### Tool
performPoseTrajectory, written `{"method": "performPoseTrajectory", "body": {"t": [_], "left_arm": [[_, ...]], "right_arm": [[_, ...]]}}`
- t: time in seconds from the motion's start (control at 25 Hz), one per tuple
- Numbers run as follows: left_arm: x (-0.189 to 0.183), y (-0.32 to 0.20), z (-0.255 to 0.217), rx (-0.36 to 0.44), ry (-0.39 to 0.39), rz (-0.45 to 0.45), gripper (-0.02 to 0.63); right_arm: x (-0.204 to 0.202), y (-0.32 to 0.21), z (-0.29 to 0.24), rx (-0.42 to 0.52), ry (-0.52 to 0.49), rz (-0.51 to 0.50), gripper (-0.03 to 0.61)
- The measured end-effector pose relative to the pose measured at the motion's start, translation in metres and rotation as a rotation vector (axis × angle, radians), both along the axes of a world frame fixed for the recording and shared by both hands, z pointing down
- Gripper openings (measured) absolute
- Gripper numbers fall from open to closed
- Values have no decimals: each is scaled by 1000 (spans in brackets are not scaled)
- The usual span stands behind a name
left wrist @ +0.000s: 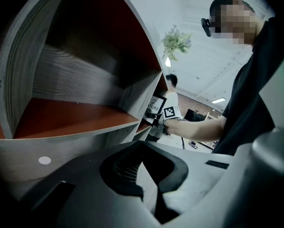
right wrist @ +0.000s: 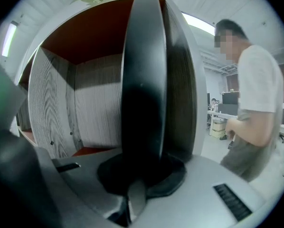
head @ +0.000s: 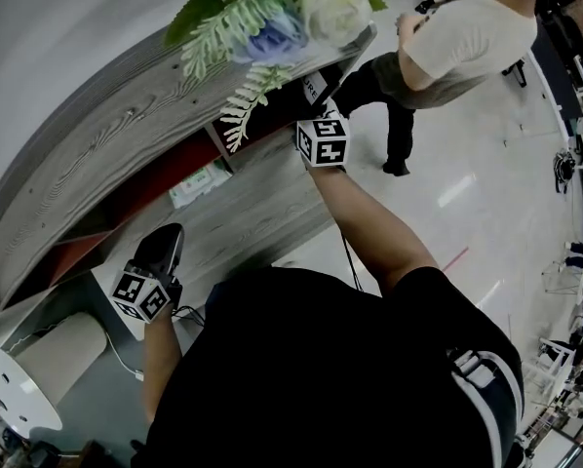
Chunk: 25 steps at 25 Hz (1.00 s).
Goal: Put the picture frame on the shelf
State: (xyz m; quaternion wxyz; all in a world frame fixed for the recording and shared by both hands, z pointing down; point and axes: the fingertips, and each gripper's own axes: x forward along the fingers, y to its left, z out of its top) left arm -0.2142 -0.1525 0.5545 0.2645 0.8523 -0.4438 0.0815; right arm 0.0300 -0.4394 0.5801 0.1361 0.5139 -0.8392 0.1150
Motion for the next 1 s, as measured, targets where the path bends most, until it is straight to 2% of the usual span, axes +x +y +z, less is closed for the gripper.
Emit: {"method": "performPoseTrajectory", "body": {"t": [0.4, 0.56, 1.0], "left_arm": [[3, 2, 2, -4, 5, 10, 21], [3, 1, 1, -7, 32, 6, 21], [8, 4, 4, -11, 33, 22, 21]], "right_arm": [[2, 3, -3, 4, -19, 4, 26], [4, 5, -3, -1, -20, 6, 28], [8, 13, -1, -19, -27, 4, 71]]}}
